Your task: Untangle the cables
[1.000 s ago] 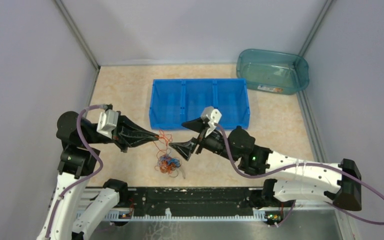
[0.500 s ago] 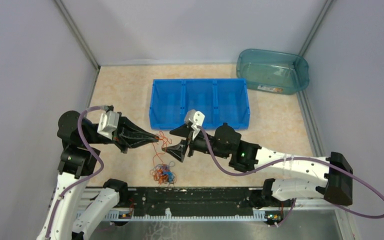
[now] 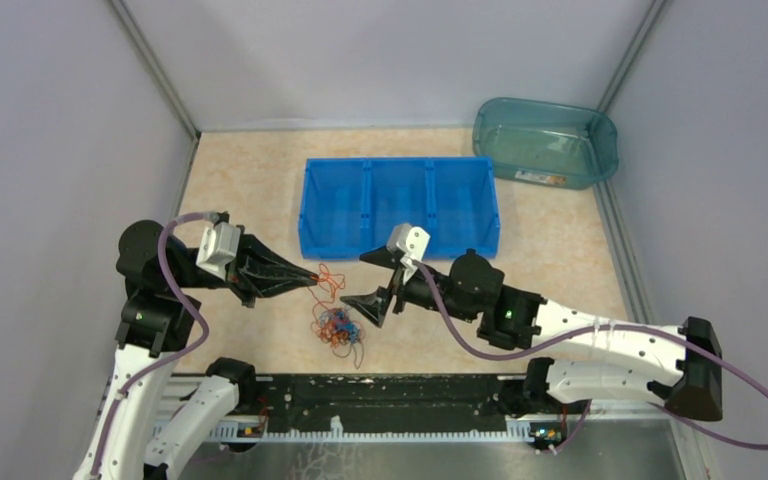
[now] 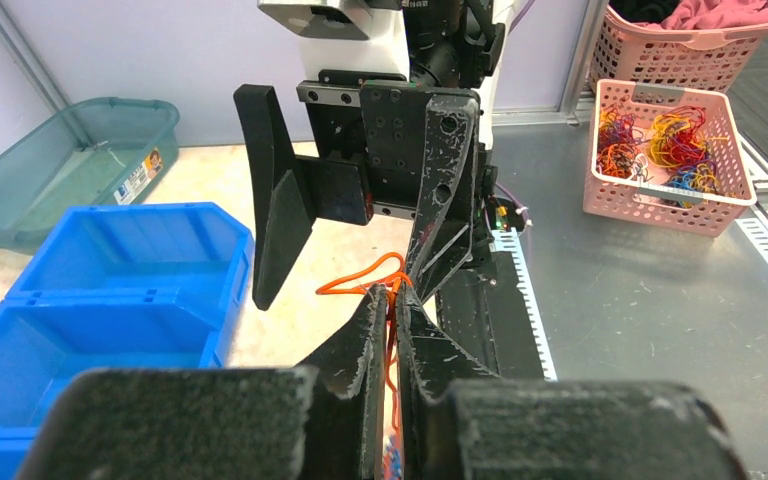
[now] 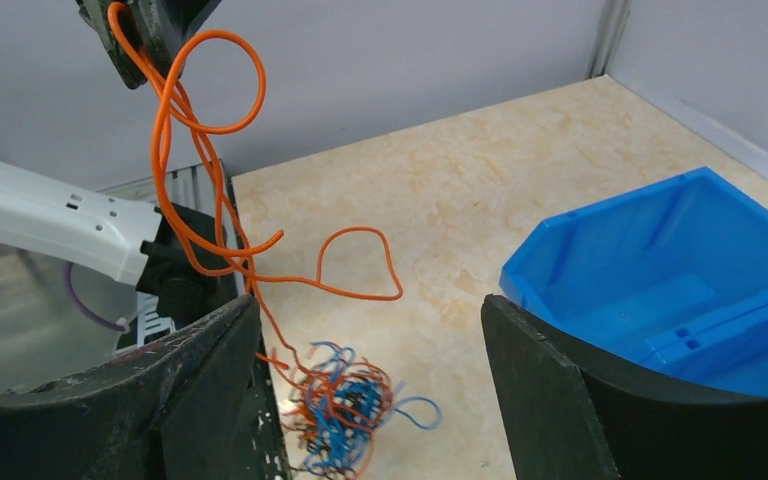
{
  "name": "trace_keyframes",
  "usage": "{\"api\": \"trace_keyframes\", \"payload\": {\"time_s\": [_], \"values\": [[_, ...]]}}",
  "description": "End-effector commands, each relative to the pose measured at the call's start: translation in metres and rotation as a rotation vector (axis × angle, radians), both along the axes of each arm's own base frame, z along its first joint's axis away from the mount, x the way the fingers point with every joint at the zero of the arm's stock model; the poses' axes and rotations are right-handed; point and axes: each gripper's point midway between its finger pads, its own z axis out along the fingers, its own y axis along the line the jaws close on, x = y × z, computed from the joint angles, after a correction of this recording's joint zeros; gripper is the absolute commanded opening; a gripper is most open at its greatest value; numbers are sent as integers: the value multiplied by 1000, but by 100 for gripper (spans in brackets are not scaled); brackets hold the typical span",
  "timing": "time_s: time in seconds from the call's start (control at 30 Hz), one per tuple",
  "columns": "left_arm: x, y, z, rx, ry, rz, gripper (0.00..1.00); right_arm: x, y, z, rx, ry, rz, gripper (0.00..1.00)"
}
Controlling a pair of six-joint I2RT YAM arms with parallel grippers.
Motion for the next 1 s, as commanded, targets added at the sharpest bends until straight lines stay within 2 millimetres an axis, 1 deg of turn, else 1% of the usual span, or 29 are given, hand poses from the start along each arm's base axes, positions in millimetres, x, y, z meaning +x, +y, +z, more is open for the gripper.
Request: {"api": "trace_keyframes", "payload": {"time_s": [0.0,0.13,0.3,0.4,0.5,0.57,0.67,0.7,0.73,0.8,0.83,0.9,0.97], "values": [[-6,0,8,-6,-25,-20,10,1,5,21,48,-52,-1,82],[-7,1,10,-8,-31,-19,10,-7,18,28,57,-64,58,83],[-7,1,11,-9,-34,-17,10,-14,28,32,63,-90,92,83],[-8,1,12,-9,-34,-21,10,-11,33,34,61,-103,79,82],[-9,1,13,-10,-34,-24,11,2,32,42,76,-112,7,74],[-10,1,12,-8,-32,-28,10,8,28,49,99,-130,-34,67],[-10,1,11,-7,-28,-31,10,15,20,57,122,-148,-86,51],[-10,1,10,-7,-29,-31,10,15,19,60,126,-153,-88,41],[-10,1,9,-6,-28,-31,10,14,18,60,124,-158,-86,26],[-9,1,9,-6,-30,-30,10,15,15,60,120,-158,-91,3],[-9,1,8,-5,-29,-29,11,16,13,60,121,-156,-100,0],[-8,1,6,-4,-33,-28,11,19,9,62,126,-150,-128,0],[-6,1,2,3,-43,-21,12,25,1,67,144,-145,-178,0]]}}
